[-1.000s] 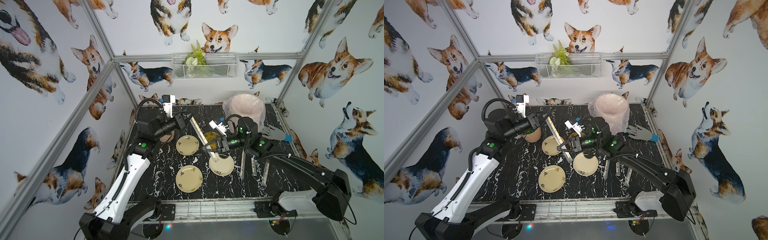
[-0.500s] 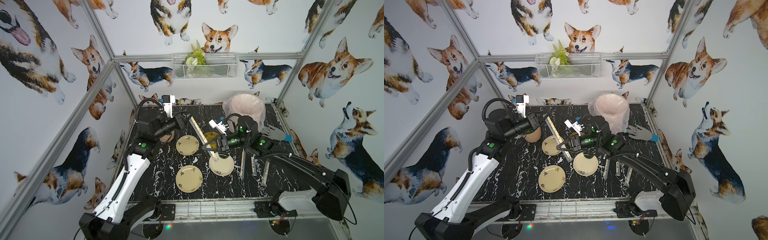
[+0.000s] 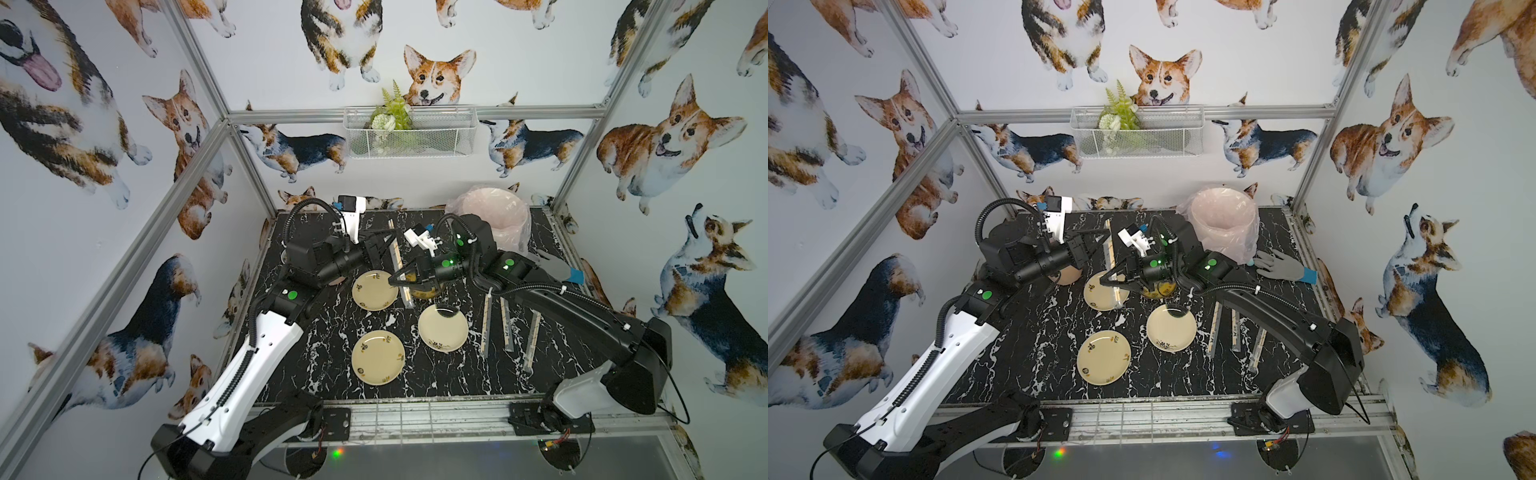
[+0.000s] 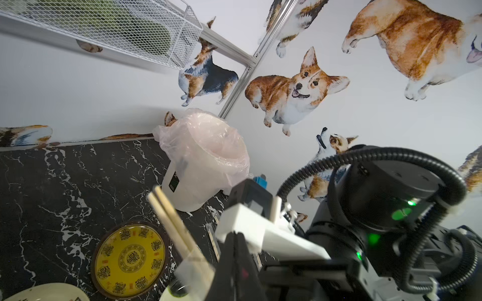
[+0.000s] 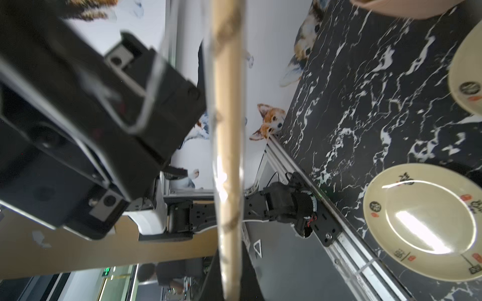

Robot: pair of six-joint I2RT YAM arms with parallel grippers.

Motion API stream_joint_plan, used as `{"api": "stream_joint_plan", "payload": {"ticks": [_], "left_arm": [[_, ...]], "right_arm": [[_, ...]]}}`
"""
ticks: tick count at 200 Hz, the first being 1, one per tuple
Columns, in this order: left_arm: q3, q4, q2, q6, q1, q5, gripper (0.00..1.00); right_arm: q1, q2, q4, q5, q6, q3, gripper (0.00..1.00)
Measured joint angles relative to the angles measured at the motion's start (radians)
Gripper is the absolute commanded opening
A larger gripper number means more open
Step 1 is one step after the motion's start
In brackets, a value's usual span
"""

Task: Remove the packaging of disposable chopsticks
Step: Remove the packet bag from the disposable chopsticks.

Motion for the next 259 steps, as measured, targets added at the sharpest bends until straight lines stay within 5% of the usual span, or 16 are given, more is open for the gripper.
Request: {"api": "stream_joint_plan", "payload": {"ticks": [102,118,140,218,259], "left_arm": [[-0.020,-0.004,-0.072,-0.028,0.006,-0.013,0.00],[-0.035,0.020,-0.075,-0.027,0.006,-0.005,0.48],[-0.039,0.035,-0.079,-0.028,0.007,-0.003,0.63],[-0.005,0.185,0.033,-0.187,0.035,0.095,0.63],[-0.016,0.324,0.100,-0.320,0.037,0.204,0.38]], "right_arm": [[-0.034,-0.070,0.135,0.069,-0.003,-0.163,0.00],[-0.035,-0.101,0.165,0.067,-0.025,-0.203,0.00],[-0.041,-0.129,0.197,0.047,-0.071,-0.239,0.00],[-0.065,-0.172,0.208,-0.046,-0.260,-0.296,0.00],[-0.064,-0.191,0.211,-0.082,-0.297,-0.305,0.00]]}}
